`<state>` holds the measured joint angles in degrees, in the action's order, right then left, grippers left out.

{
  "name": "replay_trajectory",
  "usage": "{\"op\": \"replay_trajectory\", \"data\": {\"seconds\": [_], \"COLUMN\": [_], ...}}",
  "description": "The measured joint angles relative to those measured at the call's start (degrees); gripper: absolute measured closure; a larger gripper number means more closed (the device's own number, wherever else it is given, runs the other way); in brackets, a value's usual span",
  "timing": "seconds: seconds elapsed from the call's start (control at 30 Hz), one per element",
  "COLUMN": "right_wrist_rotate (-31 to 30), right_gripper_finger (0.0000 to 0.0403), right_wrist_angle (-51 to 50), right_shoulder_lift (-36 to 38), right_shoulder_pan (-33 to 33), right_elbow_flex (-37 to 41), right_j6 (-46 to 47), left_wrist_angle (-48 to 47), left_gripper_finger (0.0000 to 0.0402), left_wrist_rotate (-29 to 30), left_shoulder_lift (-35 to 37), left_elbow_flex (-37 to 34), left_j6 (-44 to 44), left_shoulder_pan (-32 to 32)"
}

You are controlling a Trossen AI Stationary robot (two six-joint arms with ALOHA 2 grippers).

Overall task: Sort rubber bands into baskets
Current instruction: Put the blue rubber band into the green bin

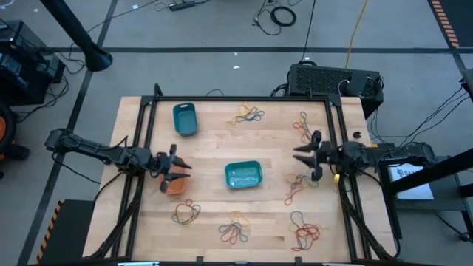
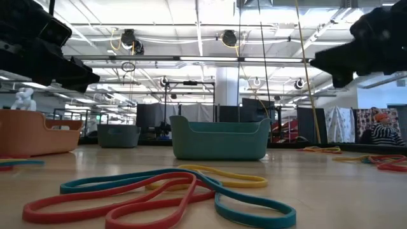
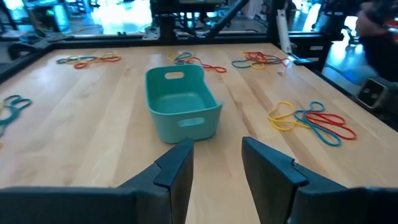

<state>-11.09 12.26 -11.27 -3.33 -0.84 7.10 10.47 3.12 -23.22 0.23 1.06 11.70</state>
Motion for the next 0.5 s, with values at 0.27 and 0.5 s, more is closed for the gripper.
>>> {"op": "replay_trajectory", "data": {"seconds": [0.27, 0.5], "right_wrist_rotate": [6.53, 6.55], "right_gripper_finger": [0.0277, 0.0277], "right_wrist_angle": [3.7, 12.43], "right_shoulder_lift": [-1.21, -4.91], "right_shoulder_pan": [-0.12, -0.15], "right_elbow_flex": [0.04, -1.2], "right_j6": [7.33, 1.24], "left_wrist_angle": [16.16, 21.24], "left_gripper_finger": [0.0258, 0.0258], "left_wrist_rotate": [0.61, 4.34], "left_shoulder_lift": [-0.12, -0.09], "left_elbow_flex": [0.02, 0.02], "left_j6": [15.44, 13.64], "left_shoulder_pan": [0.0, 0.0]}}
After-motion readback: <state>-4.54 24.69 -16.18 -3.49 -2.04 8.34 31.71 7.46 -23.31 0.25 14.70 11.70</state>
